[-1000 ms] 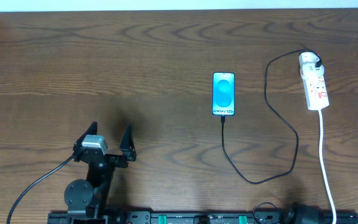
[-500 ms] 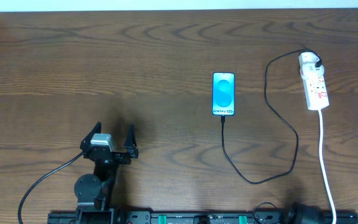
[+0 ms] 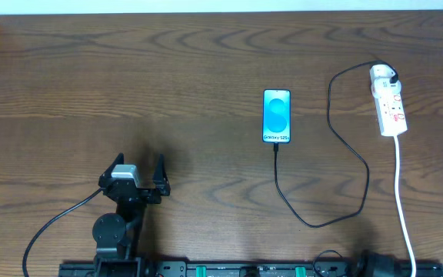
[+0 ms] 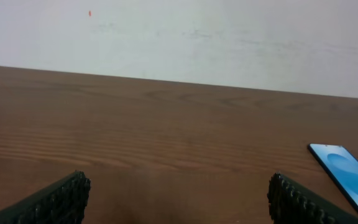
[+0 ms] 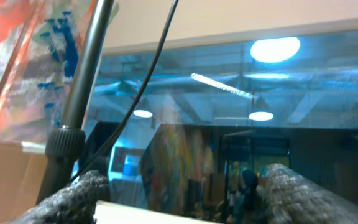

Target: Plug charger to phone and switch on socket

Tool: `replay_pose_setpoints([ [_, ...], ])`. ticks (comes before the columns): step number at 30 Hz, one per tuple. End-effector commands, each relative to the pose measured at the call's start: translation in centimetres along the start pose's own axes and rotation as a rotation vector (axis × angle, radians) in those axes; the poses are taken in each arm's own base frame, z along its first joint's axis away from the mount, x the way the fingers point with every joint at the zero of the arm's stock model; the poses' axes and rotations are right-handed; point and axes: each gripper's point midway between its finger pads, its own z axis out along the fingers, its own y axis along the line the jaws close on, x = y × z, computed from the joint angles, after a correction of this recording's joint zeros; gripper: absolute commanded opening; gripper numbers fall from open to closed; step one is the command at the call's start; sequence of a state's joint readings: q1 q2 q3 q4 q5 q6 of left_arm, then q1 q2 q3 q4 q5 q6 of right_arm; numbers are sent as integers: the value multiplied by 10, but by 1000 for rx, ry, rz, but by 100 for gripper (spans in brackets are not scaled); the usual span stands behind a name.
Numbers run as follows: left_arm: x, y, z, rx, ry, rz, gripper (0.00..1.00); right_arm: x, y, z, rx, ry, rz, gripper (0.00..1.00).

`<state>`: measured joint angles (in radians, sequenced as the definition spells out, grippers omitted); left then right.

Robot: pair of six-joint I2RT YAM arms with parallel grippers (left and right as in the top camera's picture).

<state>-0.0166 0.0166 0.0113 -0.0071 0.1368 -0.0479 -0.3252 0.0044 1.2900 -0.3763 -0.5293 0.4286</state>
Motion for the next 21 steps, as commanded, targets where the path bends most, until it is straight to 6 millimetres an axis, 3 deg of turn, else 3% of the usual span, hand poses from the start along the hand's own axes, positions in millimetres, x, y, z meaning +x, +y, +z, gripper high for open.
replay_pose_setpoints([
  [1, 16, 2, 0, -8, 58, -2, 92, 3, -11, 4, 51, -6, 0, 99],
  [6, 18, 2, 0, -9, 66, -3, 92, 8, -45, 6, 198, -42, 11, 99],
  [9, 18, 2, 0, -9, 66, -3, 92, 22, -61, 10, 245, -23, 26, 99],
  [16, 18, 2, 0, -8, 66, -3, 91, 108, -97, 17, 296, 176, 175, 99],
  [18, 18, 2, 0, -9, 66, -3, 92, 126, -96, 21, 242, 208, 229, 99],
  [21, 18, 2, 0, -9, 66, -3, 92, 138, -82, 26, 105, 229, 266, 99],
])
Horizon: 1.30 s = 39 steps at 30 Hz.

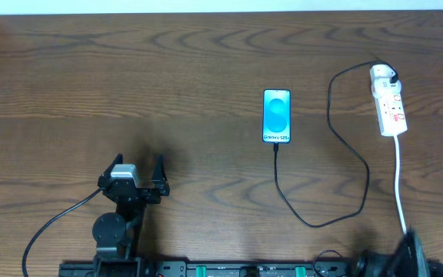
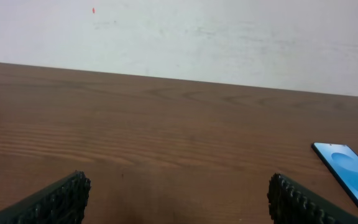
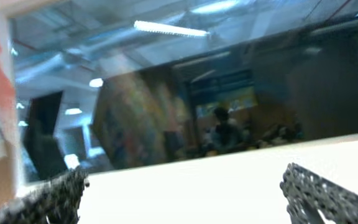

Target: Plug charger to phone and switch on socket

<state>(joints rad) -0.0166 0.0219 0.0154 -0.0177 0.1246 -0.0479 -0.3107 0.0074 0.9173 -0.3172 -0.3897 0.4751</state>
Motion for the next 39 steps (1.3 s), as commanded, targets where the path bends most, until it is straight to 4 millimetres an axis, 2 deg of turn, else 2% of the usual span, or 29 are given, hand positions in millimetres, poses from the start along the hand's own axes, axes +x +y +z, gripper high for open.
replay_pose_setpoints([
  [1, 16, 0, 1, 5, 56, -2, 92, 15, 18, 2, -160, 55, 60, 99],
  [6, 16, 0, 1, 5, 55, -2, 92, 32, 19, -1, -238, 126, 71, 99],
  [12, 16, 0, 1, 5, 55, -2, 92, 78, 9, -3, -261, 266, -11, 99],
  [20, 16, 0, 1, 5, 56, -2, 92, 116, -24, 8, -138, 320, -3, 99],
  [26, 16, 0, 1, 5, 55, -2, 92, 160, -49, 14, -65, 376, 7, 99],
  [33, 16, 0, 1, 5, 56, -2, 92, 206, -65, 21, -64, 371, 5, 99],
  [39, 16, 0, 1, 5, 55, -2, 92, 244, -79, 18, -43, 395, 10, 99],
])
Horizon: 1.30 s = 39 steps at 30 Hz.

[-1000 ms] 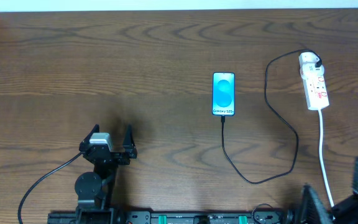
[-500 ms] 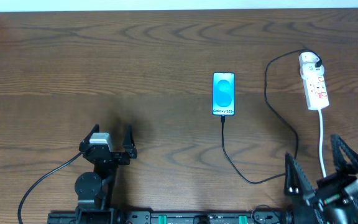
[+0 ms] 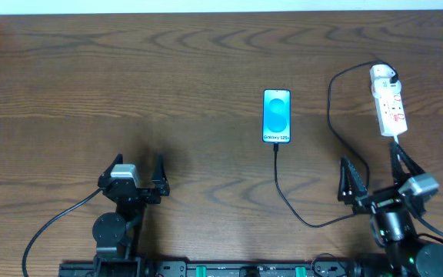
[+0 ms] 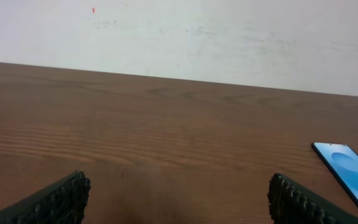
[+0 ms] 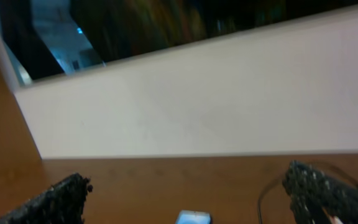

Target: Plug charger to phone and switch on socket

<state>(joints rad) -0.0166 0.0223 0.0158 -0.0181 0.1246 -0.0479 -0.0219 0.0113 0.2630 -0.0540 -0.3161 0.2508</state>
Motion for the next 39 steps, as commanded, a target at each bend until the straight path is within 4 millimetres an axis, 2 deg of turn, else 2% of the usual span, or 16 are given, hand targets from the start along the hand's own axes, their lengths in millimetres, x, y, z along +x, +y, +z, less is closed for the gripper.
replay_pose_setpoints([
  [1, 16, 0, 1, 5, 55, -2, 92, 22, -11, 3, 35, 29, -1, 99],
  [5, 16, 0, 1, 5, 55, -2, 92, 44, -27, 5, 98, 63, 12, 99],
  [10, 16, 0, 1, 5, 55, -2, 92, 61, -37, 5, 137, 85, 18, 99],
  [21, 16, 0, 1, 5, 55, -2, 92, 78, -52, 4, 203, 107, 23, 99],
  [27, 16, 0, 1, 5, 55, -2, 92, 101, -61, 2, 229, 146, 32, 99],
  [33, 16, 0, 1, 5, 55, -2, 92, 101, -61, 2, 232, 146, 31, 99],
  [37, 16, 0, 1, 5, 55, -2, 92, 115, -66, -2, 256, 208, -10, 99],
  [39, 16, 0, 1, 5, 55, -2, 92, 115, -66, -2, 253, 211, -36, 99],
])
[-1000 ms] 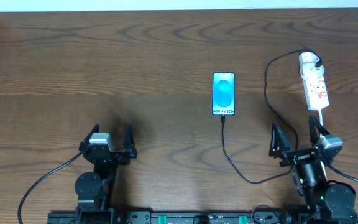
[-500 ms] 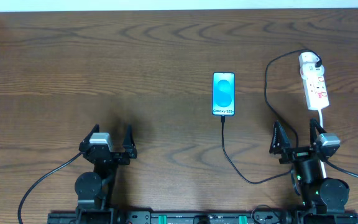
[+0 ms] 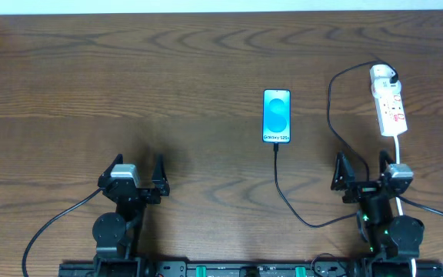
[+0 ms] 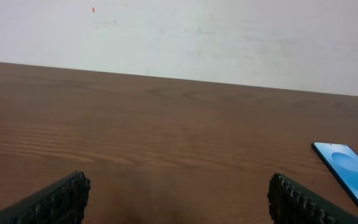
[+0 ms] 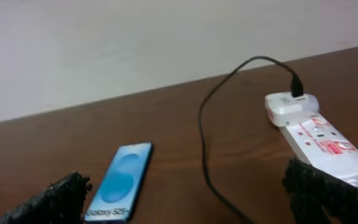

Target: Plug charger to phone and switch on socket

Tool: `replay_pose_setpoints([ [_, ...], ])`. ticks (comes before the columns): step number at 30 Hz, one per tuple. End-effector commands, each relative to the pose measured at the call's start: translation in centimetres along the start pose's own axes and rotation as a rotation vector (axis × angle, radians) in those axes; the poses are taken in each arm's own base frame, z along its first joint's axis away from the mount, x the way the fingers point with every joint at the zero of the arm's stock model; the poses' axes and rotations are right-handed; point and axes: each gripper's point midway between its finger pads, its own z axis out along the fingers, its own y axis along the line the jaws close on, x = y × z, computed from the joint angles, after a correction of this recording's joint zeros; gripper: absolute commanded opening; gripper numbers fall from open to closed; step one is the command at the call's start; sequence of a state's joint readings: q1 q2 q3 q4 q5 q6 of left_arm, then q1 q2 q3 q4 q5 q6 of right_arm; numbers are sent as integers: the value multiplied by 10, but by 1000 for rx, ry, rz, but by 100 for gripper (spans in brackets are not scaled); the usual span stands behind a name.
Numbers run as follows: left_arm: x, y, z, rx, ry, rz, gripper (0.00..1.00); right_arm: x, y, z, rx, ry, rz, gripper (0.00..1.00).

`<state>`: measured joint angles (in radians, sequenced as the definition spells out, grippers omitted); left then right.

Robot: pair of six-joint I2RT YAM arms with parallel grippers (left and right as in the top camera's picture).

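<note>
A phone point(image 3: 277, 116) with a lit blue screen lies flat mid-table, also seen at the phone point(image 5: 120, 181) and the phone point(image 4: 347, 172). A black charger cable point(image 3: 343, 131) runs from the phone's near end in a loop to a white plug in the white socket strip point(image 3: 388, 108). The strip point(image 5: 319, 135) lies at the far right. My right gripper point(image 3: 362, 171) is open near the front edge, below the strip. My left gripper point(image 3: 137, 171) stands open at the front left, nothing between its fingers.
The brown wooden table point(image 3: 129, 77) stretches wide around the phone. A pale wall point(image 4: 179, 37) backs the far edge. The strip's white lead point(image 3: 399, 154) runs toward the front beside my right gripper.
My right gripper has shifted slightly left and back and now points lower, with the phone, cable and socket strip in its view. The left arm has not moved.
At first my right arm was out of the overhead view, its camera facing the room. It then showed at the front right edge, later stood open on the table below the strip, and now faces phone and strip. The left gripper stayed open throughout.
</note>
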<state>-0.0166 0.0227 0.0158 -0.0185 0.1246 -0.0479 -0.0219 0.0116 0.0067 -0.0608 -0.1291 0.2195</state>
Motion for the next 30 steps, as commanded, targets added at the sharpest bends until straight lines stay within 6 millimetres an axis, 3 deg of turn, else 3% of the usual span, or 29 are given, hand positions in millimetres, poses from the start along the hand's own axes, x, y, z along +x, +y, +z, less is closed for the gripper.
replay_pose_setpoints([
  [1, 16, 0, 1, 5, 55, -2, 92, 0, -4, 0, 20, -2, -63, 99],
  [8, 16, 0, 1, 5, 54, -2, 92, 0, -3, 0, 19, -2, -133, 99],
  [30, 16, 0, 1, 5, 54, -2, 92, 0, -3, 0, 19, -2, -131, 99],
])
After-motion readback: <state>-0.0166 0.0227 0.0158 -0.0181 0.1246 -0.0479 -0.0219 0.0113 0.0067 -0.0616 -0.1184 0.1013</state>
